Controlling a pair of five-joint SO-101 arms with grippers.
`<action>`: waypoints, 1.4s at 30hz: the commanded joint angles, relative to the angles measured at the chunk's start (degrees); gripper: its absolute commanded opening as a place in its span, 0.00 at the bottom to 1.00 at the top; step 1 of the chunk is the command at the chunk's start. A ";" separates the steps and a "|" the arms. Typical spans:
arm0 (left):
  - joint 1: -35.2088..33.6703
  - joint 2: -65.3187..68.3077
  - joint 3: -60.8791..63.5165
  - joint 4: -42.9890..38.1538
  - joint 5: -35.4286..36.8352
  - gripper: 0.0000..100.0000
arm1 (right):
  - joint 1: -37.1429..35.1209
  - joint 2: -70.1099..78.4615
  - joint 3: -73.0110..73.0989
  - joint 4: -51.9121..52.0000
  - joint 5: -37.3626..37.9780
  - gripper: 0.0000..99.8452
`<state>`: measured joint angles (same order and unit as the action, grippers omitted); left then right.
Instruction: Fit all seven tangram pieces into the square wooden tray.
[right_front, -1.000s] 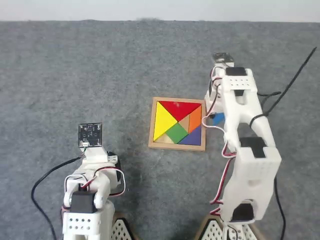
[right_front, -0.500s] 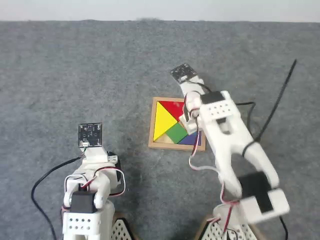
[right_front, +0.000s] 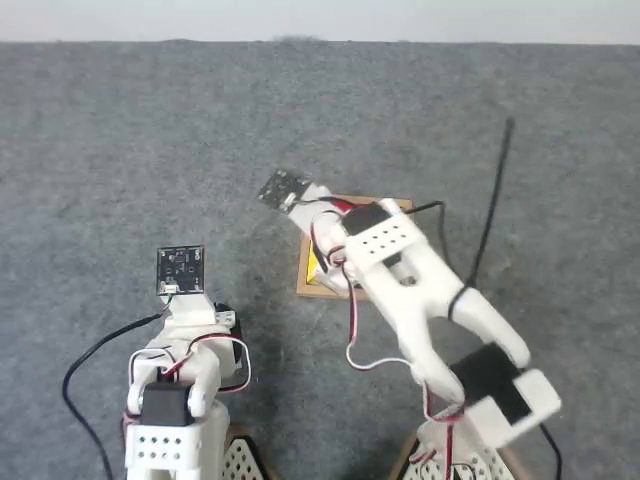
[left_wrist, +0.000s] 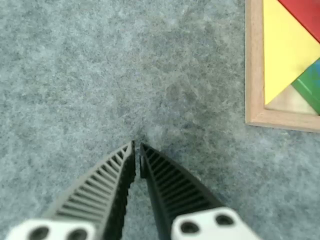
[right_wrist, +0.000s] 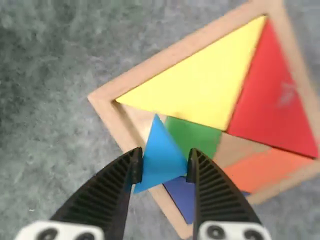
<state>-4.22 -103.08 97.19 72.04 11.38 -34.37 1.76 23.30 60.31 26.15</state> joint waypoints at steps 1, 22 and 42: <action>-0.35 -1.14 -0.75 0.26 -0.88 0.01 | -0.66 2.95 -5.98 -0.75 1.14 0.09; -0.35 -1.14 -0.75 0.26 -0.88 0.01 | -3.21 5.67 -6.33 -1.19 23.38 0.10; -0.35 -1.14 -0.75 0.26 -0.88 0.01 | -5.58 5.76 -6.68 -1.19 31.56 0.18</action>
<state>-4.22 -103.08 97.19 72.04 11.38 -39.56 7.91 20.13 60.31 56.13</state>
